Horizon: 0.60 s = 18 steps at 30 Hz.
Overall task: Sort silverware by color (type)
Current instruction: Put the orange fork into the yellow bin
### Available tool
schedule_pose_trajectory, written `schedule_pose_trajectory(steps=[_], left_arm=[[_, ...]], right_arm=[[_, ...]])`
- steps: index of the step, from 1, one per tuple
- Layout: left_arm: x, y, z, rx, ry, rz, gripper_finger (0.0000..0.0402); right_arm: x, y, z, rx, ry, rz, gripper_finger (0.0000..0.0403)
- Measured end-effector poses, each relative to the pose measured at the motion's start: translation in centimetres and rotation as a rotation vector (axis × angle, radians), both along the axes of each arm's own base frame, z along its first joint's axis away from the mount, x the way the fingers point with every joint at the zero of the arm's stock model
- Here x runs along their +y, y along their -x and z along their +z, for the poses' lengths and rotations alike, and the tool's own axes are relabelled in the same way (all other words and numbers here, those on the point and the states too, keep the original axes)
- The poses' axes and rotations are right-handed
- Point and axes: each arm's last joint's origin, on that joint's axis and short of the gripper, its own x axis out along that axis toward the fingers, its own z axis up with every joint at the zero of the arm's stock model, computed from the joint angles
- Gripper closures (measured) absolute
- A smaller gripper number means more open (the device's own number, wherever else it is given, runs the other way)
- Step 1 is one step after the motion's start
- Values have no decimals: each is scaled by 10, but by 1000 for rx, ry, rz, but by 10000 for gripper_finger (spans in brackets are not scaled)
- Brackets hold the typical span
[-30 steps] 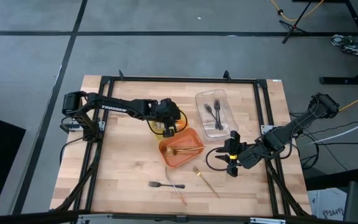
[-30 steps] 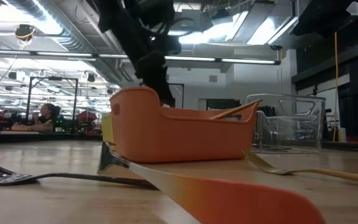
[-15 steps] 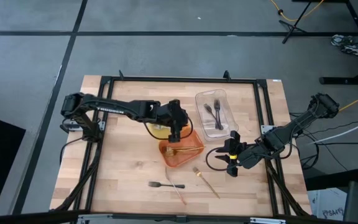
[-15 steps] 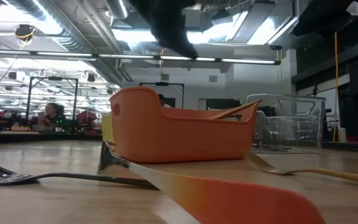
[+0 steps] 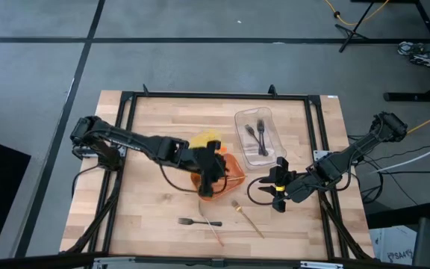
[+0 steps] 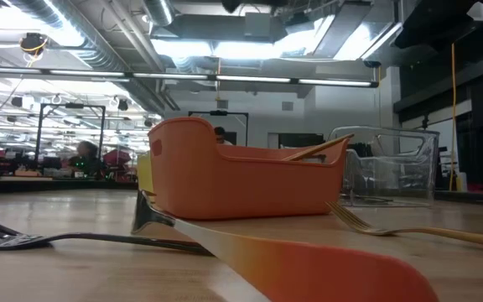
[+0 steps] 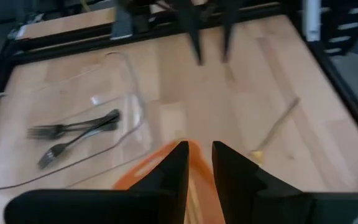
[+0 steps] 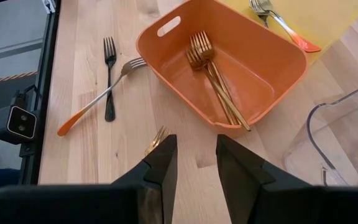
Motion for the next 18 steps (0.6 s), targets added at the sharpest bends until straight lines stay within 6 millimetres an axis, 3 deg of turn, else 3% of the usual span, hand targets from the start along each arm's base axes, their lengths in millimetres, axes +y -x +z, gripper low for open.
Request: schedule_pose_trajectory(steps=[10,18], left_arm=[[-49,13,0,0,5,-131,337],[-74,22,0,7,83,-143,337]], right_arm=[[0,0,0,0,0,0,299],[0,0,0,0,1,1,299]])
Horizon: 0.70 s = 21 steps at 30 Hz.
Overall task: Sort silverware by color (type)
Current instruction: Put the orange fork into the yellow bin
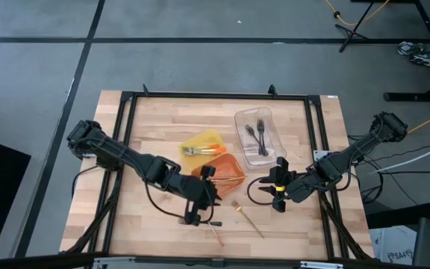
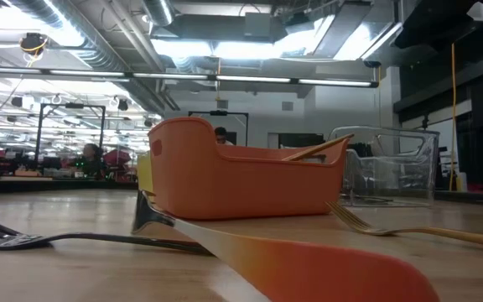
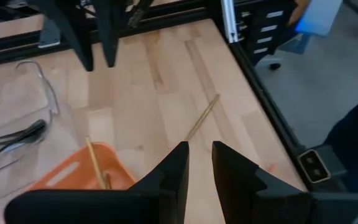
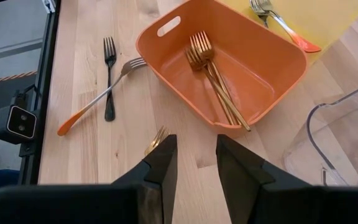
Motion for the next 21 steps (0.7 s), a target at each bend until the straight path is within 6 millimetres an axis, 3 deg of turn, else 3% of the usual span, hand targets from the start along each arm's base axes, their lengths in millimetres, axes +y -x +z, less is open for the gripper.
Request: schedule_pose_trajectory(steps=[21], left_arm=[[-43,18,0,-18,25,-57,337]], right_arm=[[0,0,0,0,0,0,299]])
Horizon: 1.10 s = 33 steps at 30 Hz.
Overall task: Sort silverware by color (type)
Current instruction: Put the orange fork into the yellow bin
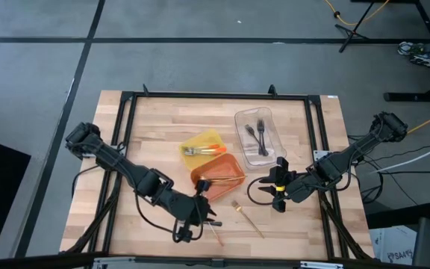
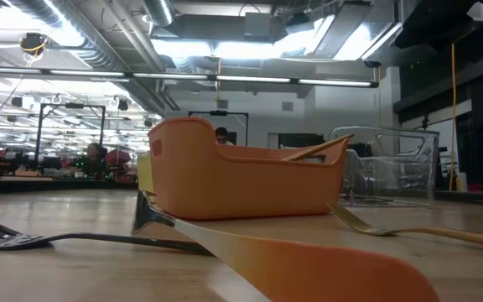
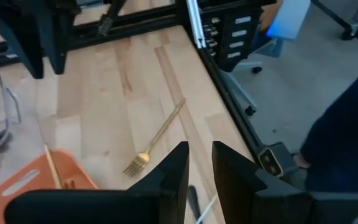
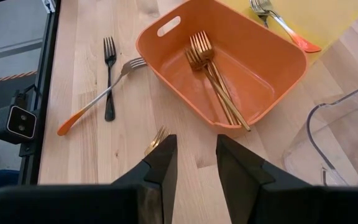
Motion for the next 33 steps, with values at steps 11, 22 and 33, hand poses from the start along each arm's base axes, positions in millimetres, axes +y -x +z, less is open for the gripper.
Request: schedule_pose_trajectory(steps=[11,22,33], left_arm=[[-16,-23,-44,70,-41,-10,337],[-24,-36,-101,236,-131,-27,337],[-22,-39,-137,370,-207,-17,337]], right_arm=[[0,0,0,0,0,0,299],[0,0,0,0,0,0,299],[0,0,0,0,0,1,299]])
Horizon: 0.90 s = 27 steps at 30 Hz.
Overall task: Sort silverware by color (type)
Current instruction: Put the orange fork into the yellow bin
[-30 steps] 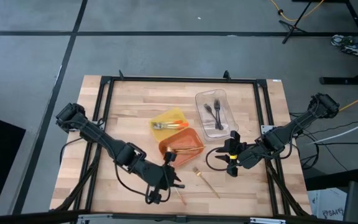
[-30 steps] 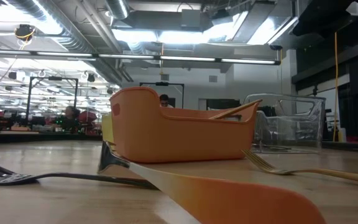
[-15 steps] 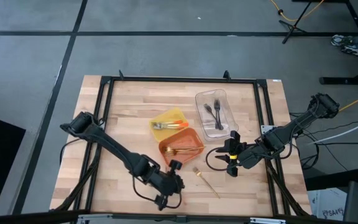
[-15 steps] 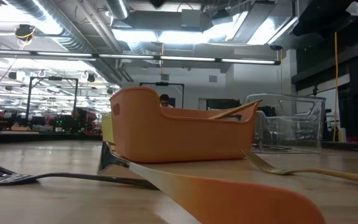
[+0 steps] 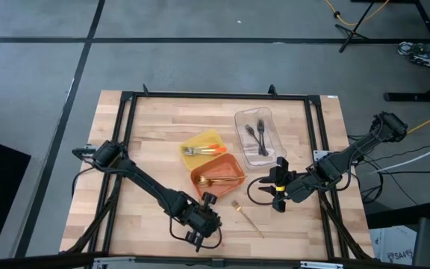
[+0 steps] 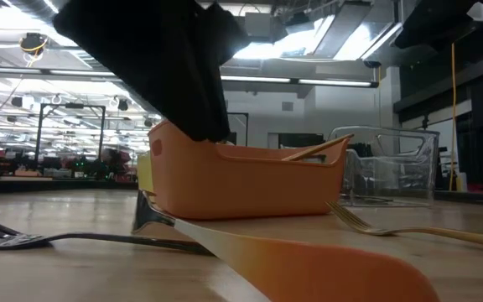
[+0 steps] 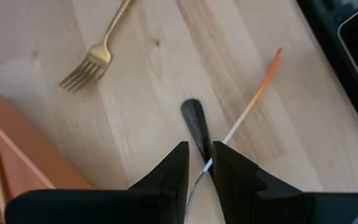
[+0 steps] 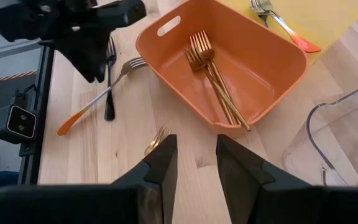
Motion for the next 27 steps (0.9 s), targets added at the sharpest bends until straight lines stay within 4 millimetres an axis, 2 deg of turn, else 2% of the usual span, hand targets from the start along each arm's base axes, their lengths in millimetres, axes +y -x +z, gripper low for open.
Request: schedule_pose_trajectory(steps=[8,17,27], left_arm=[[9,0,-3,43,-25,20,337],[15,10,-23,130,-17,0,337],[17,13,-32,131,-17,0,337]], right_arm=[[0,0,0,0,0,-1,299],[0,0,0,0,0,-1,299],[0,0,0,0,0,0,299]])
